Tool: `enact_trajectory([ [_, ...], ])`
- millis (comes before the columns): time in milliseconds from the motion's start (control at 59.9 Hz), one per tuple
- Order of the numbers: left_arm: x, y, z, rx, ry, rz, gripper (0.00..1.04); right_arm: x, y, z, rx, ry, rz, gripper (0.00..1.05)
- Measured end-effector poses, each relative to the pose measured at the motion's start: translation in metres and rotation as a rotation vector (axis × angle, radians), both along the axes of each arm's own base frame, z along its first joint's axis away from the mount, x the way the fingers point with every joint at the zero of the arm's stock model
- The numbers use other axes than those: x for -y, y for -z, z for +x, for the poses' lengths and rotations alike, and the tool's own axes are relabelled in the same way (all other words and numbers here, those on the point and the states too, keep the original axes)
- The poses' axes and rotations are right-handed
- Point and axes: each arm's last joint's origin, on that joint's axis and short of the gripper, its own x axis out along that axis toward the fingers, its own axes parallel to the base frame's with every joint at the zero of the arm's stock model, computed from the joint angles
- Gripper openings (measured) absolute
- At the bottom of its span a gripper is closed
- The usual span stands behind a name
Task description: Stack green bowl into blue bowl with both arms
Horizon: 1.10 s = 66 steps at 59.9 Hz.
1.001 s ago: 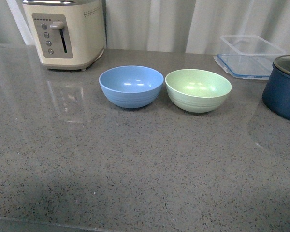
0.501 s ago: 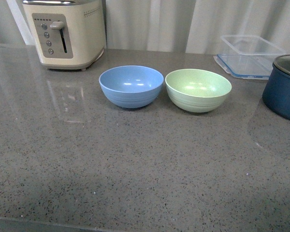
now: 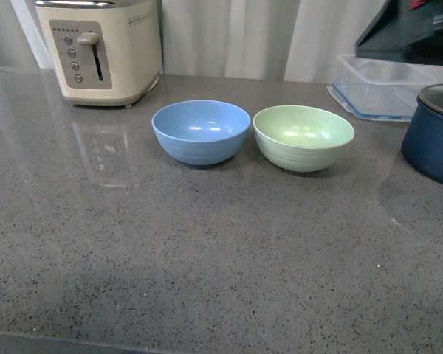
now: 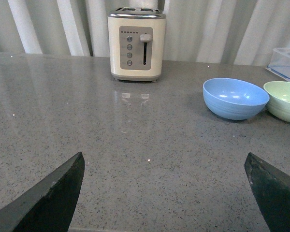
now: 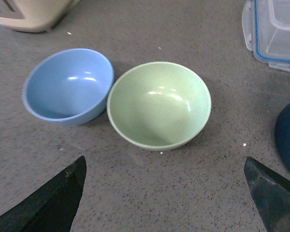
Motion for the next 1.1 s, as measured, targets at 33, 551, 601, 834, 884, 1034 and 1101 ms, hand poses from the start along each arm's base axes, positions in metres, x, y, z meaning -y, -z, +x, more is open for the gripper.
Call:
enact_trajectory([
  [33, 0.0, 0.0, 0.0, 0.0, 0.0, 0.0, 0.98, -0.003, 0.004, 0.011, -0.019, 0.022, -0.017, 0.95],
  [551, 0.0, 0.0, 0.0, 0.0, 0.0, 0.0, 0.98, -0.01, 0.054, 0.11, -0.193, 0.207, -0.107, 0.95],
  [601, 0.0, 0.0, 0.0, 0.0, 0.0, 0.0, 0.98, -0.009, 0.058, 0.113, -0.206, 0.213, -0.107, 0.95],
  [834, 0.0, 0.0, 0.0, 0.0, 0.0, 0.0, 0.98, -0.009, 0.073, 0.128, -0.249, 0.236, -0.116, 0.82],
  [884, 0.0, 0.0, 0.0, 0.0, 0.0, 0.0, 0.98, -0.009, 0.076, 0.131, -0.262, 0.239, -0.119, 0.72],
  [1034, 0.0, 0.0, 0.0, 0.0, 0.0, 0.0, 0.98, -0.008, 0.082, 0.136, -0.276, 0.253, -0.127, 0.49],
  [1101, 0.0, 0.0, 0.0, 0.0, 0.0, 0.0, 0.98, -0.007, 0.082, 0.136, -0.277, 0.257, -0.126, 0.4],
])
